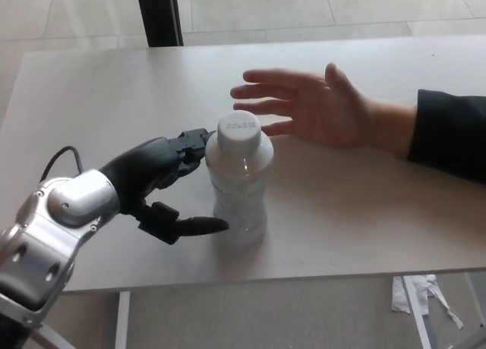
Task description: Pick up a bottle and hand it
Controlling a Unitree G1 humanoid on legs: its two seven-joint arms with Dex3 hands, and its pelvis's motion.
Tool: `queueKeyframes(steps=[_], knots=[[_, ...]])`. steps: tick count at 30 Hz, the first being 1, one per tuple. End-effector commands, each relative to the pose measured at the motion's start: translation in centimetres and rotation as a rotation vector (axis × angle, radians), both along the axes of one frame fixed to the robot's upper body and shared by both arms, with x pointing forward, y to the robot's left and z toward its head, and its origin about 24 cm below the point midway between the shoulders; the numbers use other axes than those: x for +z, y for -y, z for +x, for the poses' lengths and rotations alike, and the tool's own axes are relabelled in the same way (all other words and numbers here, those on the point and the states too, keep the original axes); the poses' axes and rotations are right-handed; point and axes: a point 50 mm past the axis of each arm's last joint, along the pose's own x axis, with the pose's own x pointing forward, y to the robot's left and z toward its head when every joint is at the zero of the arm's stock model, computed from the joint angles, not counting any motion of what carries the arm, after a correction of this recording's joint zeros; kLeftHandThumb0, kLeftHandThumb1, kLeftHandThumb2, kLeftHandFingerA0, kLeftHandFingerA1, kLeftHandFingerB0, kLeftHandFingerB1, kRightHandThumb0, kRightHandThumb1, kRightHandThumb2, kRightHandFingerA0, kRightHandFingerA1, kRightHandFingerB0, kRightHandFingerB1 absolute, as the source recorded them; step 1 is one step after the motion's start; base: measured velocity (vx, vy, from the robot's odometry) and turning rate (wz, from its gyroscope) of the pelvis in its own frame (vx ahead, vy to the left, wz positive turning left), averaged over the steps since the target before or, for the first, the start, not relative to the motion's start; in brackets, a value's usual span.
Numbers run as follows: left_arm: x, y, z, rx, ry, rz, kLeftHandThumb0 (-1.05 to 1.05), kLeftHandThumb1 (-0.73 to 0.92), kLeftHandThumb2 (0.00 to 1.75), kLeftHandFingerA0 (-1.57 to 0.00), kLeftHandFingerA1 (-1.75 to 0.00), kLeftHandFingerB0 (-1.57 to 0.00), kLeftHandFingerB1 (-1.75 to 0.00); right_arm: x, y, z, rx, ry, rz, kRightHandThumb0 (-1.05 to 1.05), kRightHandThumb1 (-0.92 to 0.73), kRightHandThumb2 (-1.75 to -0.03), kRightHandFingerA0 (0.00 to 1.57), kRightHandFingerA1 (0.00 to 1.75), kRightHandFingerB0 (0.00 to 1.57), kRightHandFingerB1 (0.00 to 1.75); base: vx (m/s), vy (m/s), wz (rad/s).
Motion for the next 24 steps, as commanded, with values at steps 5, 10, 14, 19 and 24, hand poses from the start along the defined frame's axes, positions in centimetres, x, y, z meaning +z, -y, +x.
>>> queueKeyframes(steps=[5, 10, 14, 19, 24], knots=[[-2.0, 1.3, -0.3, 0.127, 0.039, -0.051, -1.05, 0.62, 0.99, 0.00, -0.14, 0.00, -0.02, 0.3, 0.1, 0.2, 0.006, 0.007, 0.002, -0.77, -0.56, -0.59, 0.41, 0.68, 0.30, 0.56, 0.00, 0.000, 0.00], [-3.4, 2.7, -1.1, 0.249, 0.015, -0.163, -1.05, 0.62, 0.96, 0.00, -0.11, 0.00, -0.05, 0.3, 0.1, 0.2, 0.011, 0.007, -0.005, -0.76, -0.43, -0.87, 0.39, 0.69, 0.26, 0.59, 0.00, 0.000, 0.00], [-4.1, 4.6, -2.0, 0.356, -0.016, -0.262, -0.99, 0.46, 0.79, 0.00, -0.01, 0.00, 0.00, 0.4, 0.1, 0.5, 0.028, -0.007, -0.015, -0.76, -0.43, -0.88, 0.45, 0.70, 0.27, 0.59, 0.00, 0.000, 0.00], [-4.5, 6.7, -2.5, 0.338, -0.020, -0.270, -0.94, 0.53, 0.89, 0.00, -0.10, 0.00, -0.13, 0.2, 0.3, 0.7, 0.032, 0.000, -0.015, -0.78, -0.57, -0.58, 0.44, 0.68, 0.30, 0.55, 0.00, 0.000, 0.00], [-5.2, 9.1, -3.2, 0.422, 0.012, -0.279, -0.71, 0.36, 0.67, -0.18, -0.58, 0.00, 0.00, 0.2, 0.4, 0.7, 0.022, -0.015, -0.025, -0.74, -0.43, -0.87, 0.39, 0.67, 0.28, 0.58, 0.00, 0.000, 0.00]])
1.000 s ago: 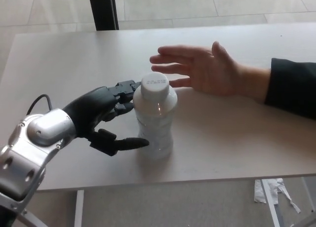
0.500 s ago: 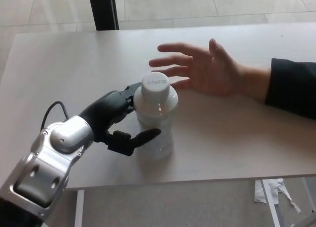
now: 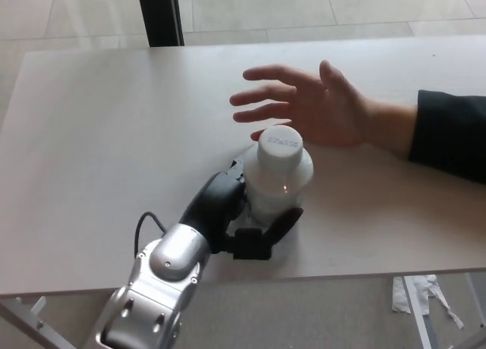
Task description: Pick up a bottle and hand it
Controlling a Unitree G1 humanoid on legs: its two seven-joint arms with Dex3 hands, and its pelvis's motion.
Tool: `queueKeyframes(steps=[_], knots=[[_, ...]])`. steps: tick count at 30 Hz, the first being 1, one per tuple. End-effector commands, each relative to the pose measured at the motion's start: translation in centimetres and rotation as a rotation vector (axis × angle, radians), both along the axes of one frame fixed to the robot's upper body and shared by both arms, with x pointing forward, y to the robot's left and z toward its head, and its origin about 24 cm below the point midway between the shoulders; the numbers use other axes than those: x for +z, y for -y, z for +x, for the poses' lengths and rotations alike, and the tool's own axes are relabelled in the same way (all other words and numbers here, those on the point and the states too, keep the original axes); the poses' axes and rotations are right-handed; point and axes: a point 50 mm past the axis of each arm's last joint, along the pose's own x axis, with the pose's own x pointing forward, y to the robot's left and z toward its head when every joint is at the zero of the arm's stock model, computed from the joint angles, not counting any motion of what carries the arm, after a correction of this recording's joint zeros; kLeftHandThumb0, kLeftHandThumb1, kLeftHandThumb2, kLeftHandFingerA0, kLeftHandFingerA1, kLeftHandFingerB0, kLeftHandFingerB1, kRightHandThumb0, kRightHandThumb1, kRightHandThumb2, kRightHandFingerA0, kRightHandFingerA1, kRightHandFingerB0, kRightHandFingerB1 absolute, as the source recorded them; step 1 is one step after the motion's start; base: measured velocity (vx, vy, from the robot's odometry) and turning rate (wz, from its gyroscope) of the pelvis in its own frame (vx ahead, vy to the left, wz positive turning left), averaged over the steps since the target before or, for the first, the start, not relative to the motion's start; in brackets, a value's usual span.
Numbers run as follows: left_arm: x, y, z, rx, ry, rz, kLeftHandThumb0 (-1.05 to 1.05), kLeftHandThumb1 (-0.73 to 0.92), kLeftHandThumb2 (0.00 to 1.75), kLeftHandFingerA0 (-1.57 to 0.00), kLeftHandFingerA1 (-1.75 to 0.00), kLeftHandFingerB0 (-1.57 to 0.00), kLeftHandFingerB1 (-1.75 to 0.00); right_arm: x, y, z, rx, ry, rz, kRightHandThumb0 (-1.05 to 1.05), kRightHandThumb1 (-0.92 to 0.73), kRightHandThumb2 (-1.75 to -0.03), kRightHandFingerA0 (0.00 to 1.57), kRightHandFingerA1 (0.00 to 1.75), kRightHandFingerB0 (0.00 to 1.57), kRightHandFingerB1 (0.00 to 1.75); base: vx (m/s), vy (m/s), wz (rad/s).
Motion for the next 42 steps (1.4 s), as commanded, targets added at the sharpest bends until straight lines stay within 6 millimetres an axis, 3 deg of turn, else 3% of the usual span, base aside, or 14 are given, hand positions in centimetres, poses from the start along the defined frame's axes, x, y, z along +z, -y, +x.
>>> queueKeyframes(steps=[1, 2, 5, 9, 11, 12, 13, 15, 16, 17, 22, 24, 34, 42], knots=[[-1.0, 1.2, -0.6, 0.187, 0.030, 0.059, -0.61, 0.37, 0.65, -0.42, -0.66, 0.00, 0.00, 0.3, 0.3, 0.2, 0.001, -0.013, -0.031, -0.75, -0.43, -0.89, 0.43, 0.70, 0.27, 0.58, 0.00, 0.000, 0.00], [-1.0, 1.7, -0.6, 0.251, 0.082, 0.067, -0.42, 0.53, 0.56, -0.81, -0.77, 0.00, 0.00, 0.3, 0.3, 0.2, 0.002, -0.011, -0.027, -0.72, -0.57, -0.58, 0.43, 0.69, 0.33, 0.55, 0.00, 0.000, 0.00], [-0.8, 2.8, -0.1, 0.359, 0.204, 0.121, -0.26, 0.67, 0.59, -1.02, -0.94, 0.00, -0.03, 0.2, 0.3, 0.3, -0.004, -0.012, -0.022, -0.70, -0.44, -0.88, 0.39, 0.69, 0.30, 0.60, 0.00, 0.000, 0.00], [-0.5, 3.4, 0.1, 0.382, 0.260, 0.141, -0.14, 0.76, 0.85, -1.08, -1.27, -0.09, -0.18, 0.3, 0.0, 0.2, -0.001, -0.012, -0.038, -0.66, -0.61, -0.59, 0.38, 0.70, 0.32, 0.56, 0.00, 0.000, 0.00], [-0.3, 3.4, 0.1, 0.384, 0.327, 0.139, -0.10, 0.73, 0.95, -1.10, -1.45, -0.34, -0.48, 0.3, 0.0, 0.3, -0.003, -0.010, -0.038, -0.63, -0.46, -0.90, 0.37, 0.69, 0.29, 0.60, 0.00, 0.000, 0.00], [-0.1, 3.5, 0.1, 0.385, 0.324, 0.131, 0.06, 0.53, 1.20, -0.91, -1.63, -0.96, -1.28, 0.1, 0.2, 0.3, 0.002, -0.007, -0.042, -0.61, -0.47, -0.91, 0.39, 0.69, 0.28, 0.59, 0.00, 0.000, 0.00], [-0.2, 3.6, 0.2, 0.377, 0.325, 0.144, 0.12, 0.51, 1.25, -1.19, -1.46, -1.08, -1.29, 0.0, 0.3, 0.3, 0.000, -0.008, -0.047, -0.61, -0.63, -0.59, 0.40, 0.70, 0.31, 0.53, 0.00, 0.000, 0.00], [-0.3, 3.6, 0.2, 0.376, 0.329, 0.145, 0.05, 0.50, 1.34, -0.94, -1.75, -0.93, -1.60, 0.1, 0.2, 0.3, -0.006, -0.006, -0.049, -0.61, -0.63, -0.59, 0.41, 0.70, 0.32, 0.53, 0.00, 0.000, 0.00], [-0.3, 3.5, 0.2, 0.376, 0.329, 0.143, 0.00, 0.56, 1.32, -1.00, -1.75, -0.94, -1.53, 0.1, 0.2, 0.3, -0.006, -0.006, -0.048, -0.60, -0.48, -0.92, 0.39, 0.69, 0.30, 0.59, 0.00, 0.000, 0.00], [-0.4, 3.6, 0.2, 0.380, 0.316, 0.134, -0.06, 0.60, 1.20, -0.96, -1.75, -0.91, -1.57, 0.3, 0.2, 0.2, -0.013, -0.003, -0.042, -0.57, -0.67, -0.60, 0.40, 0.71, 0.35, 0.56, 0.00, 0.000, 0.00], [-0.6, 2.8, 0.4, 0.409, 0.312, 0.109, -0.04, 0.54, 1.39, -0.92, -1.75, -0.83, -1.57, 0.3, 0.3, -0.1, -0.011, -0.015, -0.060, -0.56, -0.52, -0.95, 0.41, 0.70, 0.29, 0.59, 0.00, 0.000, 0.00], [-0.3, 2.5, 0.7, 0.406, 0.318, 0.109, -0.02, 0.50, 1.48, -0.94, -1.75, -0.86, -1.58, 0.3, 0.3, -0.2, -0.015, -0.014, -0.059, -0.54, -0.69, -0.65, 0.43, 0.72, 0.32, 0.54, 0.00, 0.000, 0.00], [5.6, 1.8, 4.7, 0.357, 0.451, 0.079, -0.04, 0.40, 1.51, -0.91, -1.75, -0.85, -1.56, 0.3, 0.5, 0.0, -0.016, -0.028, -0.069, -0.58, -0.66, -0.61, 0.43, 0.71, 0.32, 0.54, 0.00, 0.000, 0.00], [9.5, 3.1, 8.0, 0.345, 0.397, 0.029, -0.10, 0.43, 1.28, -0.91, -1.65, -0.86, -1.44, 0.1, 0.3, 0.3, -0.001, -0.038, -0.069, -0.59, -0.48, -0.94, 0.41, 0.71, 0.31, 0.61, 0.00, 0.000, 0.00]])
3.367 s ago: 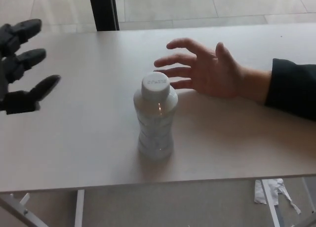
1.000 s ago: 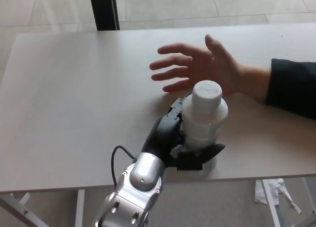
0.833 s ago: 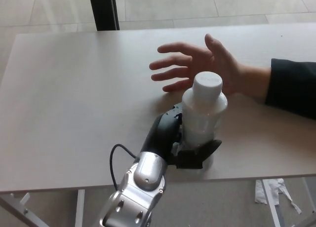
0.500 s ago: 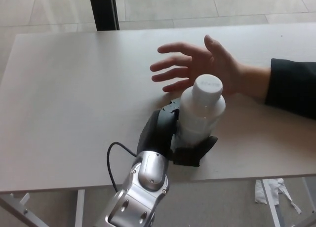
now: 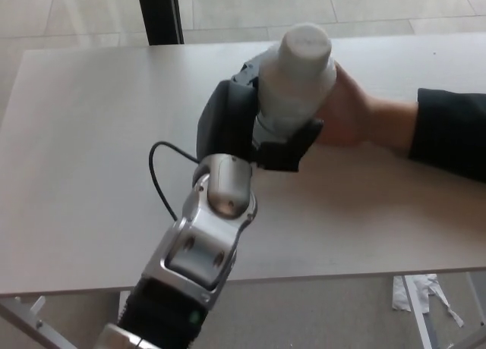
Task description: Pick up a bottle and hand it
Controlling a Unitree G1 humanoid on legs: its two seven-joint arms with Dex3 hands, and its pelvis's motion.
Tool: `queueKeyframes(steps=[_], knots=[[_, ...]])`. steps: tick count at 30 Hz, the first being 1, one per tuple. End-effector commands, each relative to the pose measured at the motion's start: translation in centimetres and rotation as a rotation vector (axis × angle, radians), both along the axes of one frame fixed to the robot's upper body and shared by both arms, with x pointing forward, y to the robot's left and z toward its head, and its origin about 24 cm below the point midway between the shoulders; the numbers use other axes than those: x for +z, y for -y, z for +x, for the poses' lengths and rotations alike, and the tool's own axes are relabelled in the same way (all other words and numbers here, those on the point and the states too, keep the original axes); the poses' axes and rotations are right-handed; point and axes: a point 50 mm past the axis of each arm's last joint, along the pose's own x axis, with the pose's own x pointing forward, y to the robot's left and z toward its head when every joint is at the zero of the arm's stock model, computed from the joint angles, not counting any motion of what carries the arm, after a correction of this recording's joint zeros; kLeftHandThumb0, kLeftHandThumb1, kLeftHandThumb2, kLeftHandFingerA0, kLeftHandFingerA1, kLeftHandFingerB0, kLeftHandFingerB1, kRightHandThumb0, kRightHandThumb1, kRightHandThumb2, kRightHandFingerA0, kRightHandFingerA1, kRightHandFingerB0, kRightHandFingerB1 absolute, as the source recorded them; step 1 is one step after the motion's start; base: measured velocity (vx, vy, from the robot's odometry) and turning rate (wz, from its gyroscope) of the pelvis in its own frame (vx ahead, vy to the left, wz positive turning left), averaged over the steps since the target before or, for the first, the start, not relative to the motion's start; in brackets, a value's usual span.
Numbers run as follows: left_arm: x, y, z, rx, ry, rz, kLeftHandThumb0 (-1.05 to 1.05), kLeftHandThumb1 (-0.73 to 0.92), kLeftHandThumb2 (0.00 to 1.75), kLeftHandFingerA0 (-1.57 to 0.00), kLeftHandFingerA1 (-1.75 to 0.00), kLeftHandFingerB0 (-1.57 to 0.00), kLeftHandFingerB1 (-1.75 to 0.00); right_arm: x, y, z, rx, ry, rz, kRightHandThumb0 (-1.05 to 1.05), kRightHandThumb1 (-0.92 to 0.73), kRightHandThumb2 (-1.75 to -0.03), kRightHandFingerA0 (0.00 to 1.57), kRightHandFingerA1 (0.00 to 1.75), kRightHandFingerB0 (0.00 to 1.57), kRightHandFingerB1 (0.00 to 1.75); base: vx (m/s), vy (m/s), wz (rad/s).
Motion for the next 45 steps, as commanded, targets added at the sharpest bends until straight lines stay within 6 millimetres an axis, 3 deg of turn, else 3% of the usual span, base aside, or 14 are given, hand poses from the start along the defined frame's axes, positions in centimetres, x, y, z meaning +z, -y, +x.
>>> queueKeyframes(steps=[1, 2, 3, 9, 12, 18, 21, 23, 28, 29, 33, 36, 37, 45], knots=[[2.0, 1.3, 1.8, -0.016, -0.061, -0.027, -0.12, 0.46, 1.26, -0.91, -1.64, -0.85, -1.40, 0.2, 0.3, 0.1, 0.003, 0.002, -0.020, -0.59, -0.48, -0.94, 0.41, 0.71, 0.31, 0.60, 0.00, 0.000, 0.00], [2.0, 1.4, 2.0, -0.018, -0.076, -0.033, -0.13, 0.47, 1.24, -0.90, -1.65, -0.83, -1.38, 0.2, 0.2, 0.2, -0.006, -0.002, -0.013, -0.58, -0.64, -0.61, 0.43, 0.72, 0.35, 0.55, 0.00, 0.000, 0.00], [2.0, 1.6, 2.2, -0.016, -0.100, -0.042, -0.15, 0.49, 1.21, -0.92, -1.64, -0.83, -1.37, 0.1, 0.3, 0.3, -0.004, -0.008, -0.020, -0.59, -0.48, -0.93, 0.41, 0.69, 0.32, 0.60, 0.00, 0.000, 0.00], [-0.8, 2.1, 2.4, 0.019, -0.207, 0.011, -0.21, 0.53, 1.13, -1.16, -1.31, -0.89, -1.11, -0.5, -0.4, 1.2, -0.001, -0.001, 0.012, -0.59, -0.63, -0.60, 0.51, 0.72, 0.41, 0.60, 0.00, 0.000, 0.00], [-2.9, 1.6, 2.2, 0.081, -0.302, 0.008, -0.15, 0.69, 0.81, -0.87, -1.56, -0.70, -0.79, -1.1, -0.9, 1.7, 0.037, 0.001, 0.003, -0.58, -0.46, -0.91, 0.43, 0.70, 0.35, 0.61, 0.00, 0.000, 0.00], [-5.8, 0.8, 2.0, 0.168, -0.400, -0.009, -0.22, 0.71, 0.76, -0.82, -1.60, -0.63, -0.75, -0.7, -2.8, 2.0, 0.083, -0.014, -0.045, -0.58, -0.67, -0.60, 0.38, 0.66, 0.31, 0.46, 0.00, 0.000, 0.00], [-5.5, 0.8, 2.3, 0.167, -0.374, 0.024, -0.18, 0.72, 0.79, -0.87, -1.66, -0.69, -1.22, -0.5, -3.2, 2.2, 0.108, -0.010, -0.039, -0.57, -0.67, -0.62, 0.33, 0.67, 0.30, 0.48, 0.00, 0.000, 0.00], [-4.6, 1.4, 2.6, 0.175, -0.345, 0.029, -0.17, 0.72, 0.75, -0.72, -1.26, -0.70, -0.81, -0.3, -3.4, 2.1, 0.118, 0.002, -0.002, -0.57, -0.65, -0.62, 0.35, 0.68, 0.32, 0.48, 0.00, 0.000, 0.00], [-2.4, 2.9, 3.5, 0.164, -0.279, 0.001, -0.19, 0.76, 0.74, -0.84, -1.60, -0.76, -1.17, 0.0, -3.9, 2.2, 0.132, 0.013, -0.014, -0.58, -0.65, -0.62, 0.38, 0.74, 0.35, 0.50, 0.00, 0.000, 0.00], [-1.9, 3.2, 3.7, 0.154, -0.273, 0.005, -0.18, 0.75, 0.75, -0.83, -1.61, -0.75, -1.20, 0.0, -4.0, 2.3, 0.137, -0.002, -0.024, -0.64, -0.50, -0.95, 0.42, 0.72, 0.31, 0.59, 0.00, 0.000, 0.00], [-0.3, 4.3, 4.0, 0.137, -0.261, 0.012, -0.20, 0.73, 0.70, -0.76, -1.36, -0.65, -0.67, -0.2, -3.7, 2.6, 0.147, 0.000, -0.013, -0.62, -0.66, -0.60, 0.43, 0.74, 0.36, 0.55, 0.00, 0.000, 0.00], [0.7, 5.1, 4.1, 0.115, -0.243, 0.006, -0.21, 0.77, 0.66, -0.75, -1.44, -0.71, -0.80, -0.2, -3.7, 2.7, 0.142, 0.001, -0.011, -0.61, -0.49, -0.94, 0.42, 0.72, 0.36, 0.63, 0.00, 0.000, 0.00], [1.1, 5.3, 4.2, 0.106, -0.241, 0.009, -0.21, 0.79, 0.65, -0.74, -1.49, -0.73, -0.90, -0.1, -3.8, 2.7, 0.142, -0.010, -0.015, -0.61, -0.67, -0.60, 0.41, 0.74, 0.40, 0.60, 0.00, 0.000, 0.00], [2.2, 6.6, 4.0, 0.082, -0.170, 0.032, -0.20, 0.76, 0.65, -0.76, -1.04, -0.76, -0.72, 0.1, -3.8, 3.0, 0.160, 0.005, -0.019, -0.63, -0.65, -0.59, 0.44, 0.73, 0.40, 0.59, 0.00, 0.000, 0.00]])
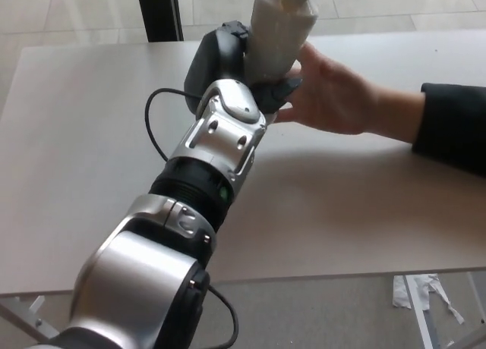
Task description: Pick up a bottle and hand it
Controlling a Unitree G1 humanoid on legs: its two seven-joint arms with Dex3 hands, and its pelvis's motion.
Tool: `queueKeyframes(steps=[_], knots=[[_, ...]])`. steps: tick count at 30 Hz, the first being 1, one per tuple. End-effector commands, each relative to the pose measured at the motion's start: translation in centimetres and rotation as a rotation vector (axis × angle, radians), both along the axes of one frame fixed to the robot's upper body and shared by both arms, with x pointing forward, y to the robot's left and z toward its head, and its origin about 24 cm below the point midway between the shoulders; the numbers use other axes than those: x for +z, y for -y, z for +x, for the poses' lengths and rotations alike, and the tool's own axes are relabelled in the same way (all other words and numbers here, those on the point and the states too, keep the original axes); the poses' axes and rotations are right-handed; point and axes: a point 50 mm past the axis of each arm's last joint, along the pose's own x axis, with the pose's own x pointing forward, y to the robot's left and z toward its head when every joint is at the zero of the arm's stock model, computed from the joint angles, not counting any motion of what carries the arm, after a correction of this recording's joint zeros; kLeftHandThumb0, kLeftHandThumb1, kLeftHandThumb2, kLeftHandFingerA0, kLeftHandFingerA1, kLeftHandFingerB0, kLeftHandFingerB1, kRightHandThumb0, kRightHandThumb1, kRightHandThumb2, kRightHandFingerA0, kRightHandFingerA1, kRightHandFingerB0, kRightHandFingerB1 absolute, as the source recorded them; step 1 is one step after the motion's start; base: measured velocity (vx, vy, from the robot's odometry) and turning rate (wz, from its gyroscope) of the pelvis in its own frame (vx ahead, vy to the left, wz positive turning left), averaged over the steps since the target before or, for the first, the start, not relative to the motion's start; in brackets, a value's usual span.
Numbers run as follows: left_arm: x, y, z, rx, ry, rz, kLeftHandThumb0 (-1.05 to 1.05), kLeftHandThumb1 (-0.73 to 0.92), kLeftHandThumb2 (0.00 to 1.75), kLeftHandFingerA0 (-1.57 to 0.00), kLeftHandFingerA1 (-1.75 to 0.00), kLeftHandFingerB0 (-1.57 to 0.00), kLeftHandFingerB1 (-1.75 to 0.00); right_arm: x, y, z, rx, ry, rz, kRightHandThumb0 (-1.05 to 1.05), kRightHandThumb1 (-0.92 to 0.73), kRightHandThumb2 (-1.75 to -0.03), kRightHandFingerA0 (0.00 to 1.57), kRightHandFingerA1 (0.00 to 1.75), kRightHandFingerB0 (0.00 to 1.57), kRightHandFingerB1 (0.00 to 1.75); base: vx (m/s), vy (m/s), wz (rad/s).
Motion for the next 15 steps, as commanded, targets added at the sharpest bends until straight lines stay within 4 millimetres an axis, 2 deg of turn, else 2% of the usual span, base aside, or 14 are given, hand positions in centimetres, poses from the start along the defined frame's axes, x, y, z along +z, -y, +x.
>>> queueKeyframes(steps=[1, 2, 3, 4, 5, 6, 8, 9, 10, 11, 12, 13, 15], knots=[[1.7, 6.9, -2.0, -0.148, 0.076, -0.085, -0.20, 0.75, 0.62, -0.76, -1.02, -0.70, -0.61, 0.2, 0.2, 0.3, 0.002, -0.008, 0.000, -0.63, -0.65, -0.59, 0.46, 0.73, 0.41, 0.59, 0.00, 0.000, 0.00], [1.2, 7.3, -2.4, -0.155, 0.062, -0.080, -0.17, 0.73, 0.61, -0.82, -1.14, -0.68, -0.59, 0.2, 0.2, 0.3, -0.003, -0.011, -0.002, -0.63, -0.65, -0.59, 0.47, 0.73, 0.41, 0.59, 0.00, 0.000, 0.00], [0.8, 7.6, -2.6, -0.160, 0.049, -0.073, -0.17, 0.75, 0.62, -0.76, -0.99, -0.65, -0.56, 0.2, 0.2, 0.3, -0.005, -0.014, -0.008, -0.65, -0.66, -0.60, 0.44, 0.73, 0.42, 0.60, 0.00, 0.000, 0.00], [-0.6, 8.1, -3.3, -0.185, 0.006, -0.048, -0.20, 0.79, 0.64, -0.76, -1.21, -0.66, -0.61, 0.2, 0.1, 0.5, -0.005, -0.013, -0.007, -0.64, -0.66, -0.60, 0.41, 0.74, 0.41, 0.59, 0.00, 0.000, 0.00], [-1.3, 8.4, -3.7, -0.195, -0.013, -0.034, -0.19, 0.71, 0.68, -0.73, -1.41, -0.68, -0.93, 0.2, 0.0, 0.5, -0.005, -0.007, -0.001, -0.63, -0.66, -0.59, 0.40, 0.75, 0.42, 0.59, 0.00, 0.000, 0.00], [-1.6, 8.5, -4.0, -0.198, -0.023, -0.027, -0.19, 0.71, 0.68, -0.73, -1.41, -0.68, -0.93, 0.2, -0.1, 0.6, -0.005, 0.000, 0.003, -0.63, -0.66, -0.59, 0.40, 0.75, 0.42, 0.59, 0.00, 0.000, 0.00], [-2.9, 8.9, -4.6, -0.225, -0.062, -0.009, -0.18, 0.69, 0.70, -0.74, -1.40, -0.79, -0.99, 0.2, -0.2, 0.7, 0.002, 0.016, 0.014, -0.61, -0.65, -0.60, 0.40, 0.75, 0.40, 0.58, 0.00, 0.000, 0.00], [-3.5, 8.9, -4.9, -0.244, -0.087, 0.016, -0.13, 0.69, 0.64, -0.75, -1.61, -0.69, -1.29, 0.3, -0.3, 0.8, 0.012, 0.016, -0.004, -0.63, -0.65, -0.63, 0.39, 0.77, 0.38, 0.58, 0.00, 0.000, 0.00], [-3.8, 9.0, -5.0, -0.256, -0.107, 0.021, -0.11, 0.69, 0.64, -0.77, -1.62, -0.68, -1.33, 0.3, -0.3, 0.7, 0.014, 0.010, -0.010, -0.62, -0.66, -0.60, 0.39, 0.75, 0.38, 0.57, 0.00, 0.000, 0.00], [-3.9, 9.1, -5.1, -0.266, -0.136, 0.066, -0.09, 0.67, 0.67, -0.84, -1.72, -0.62, -1.47, 0.3, -0.3, 0.7, 0.010, 0.013, -0.007, -0.63, -0.65, -0.60, 0.39, 0.76, 0.38, 0.57, 0.00, 0.000, 0.00], [-3.8, 9.3, -5.1, -0.288, -0.181, 0.137, -0.32, 0.56, 0.68, -0.79, -1.44, -0.65, -0.82, 0.4, -0.2, 0.8, 0.011, 0.012, -0.018, -0.64, -0.65, -0.60, 0.39, 0.78, 0.39, 0.58, 0.00, 0.000, 0.00], [-3.7, 9.3, -5.0, -0.315, -0.187, 0.185, -0.26, 0.58, 0.59, -0.74, -1.39, -0.76, -0.68, 0.4, -0.3, 0.8, 0.004, 0.006, -0.003, -0.63, -0.67, -0.59, 0.41, 0.75, 0.40, 0.59, 0.00, 0.000, 0.00], [-3.7, 9.3, -4.9, -0.324, -0.193, 0.200, -0.26, 0.58, 0.59, -0.74, -1.39, -0.76, -0.68, 0.4, -0.3, 0.8, 0.005, 0.001, -0.001, -0.63, -0.67, -0.59, 0.41, 0.75, 0.40, 0.59, 0.00, 0.000, 0.00]])
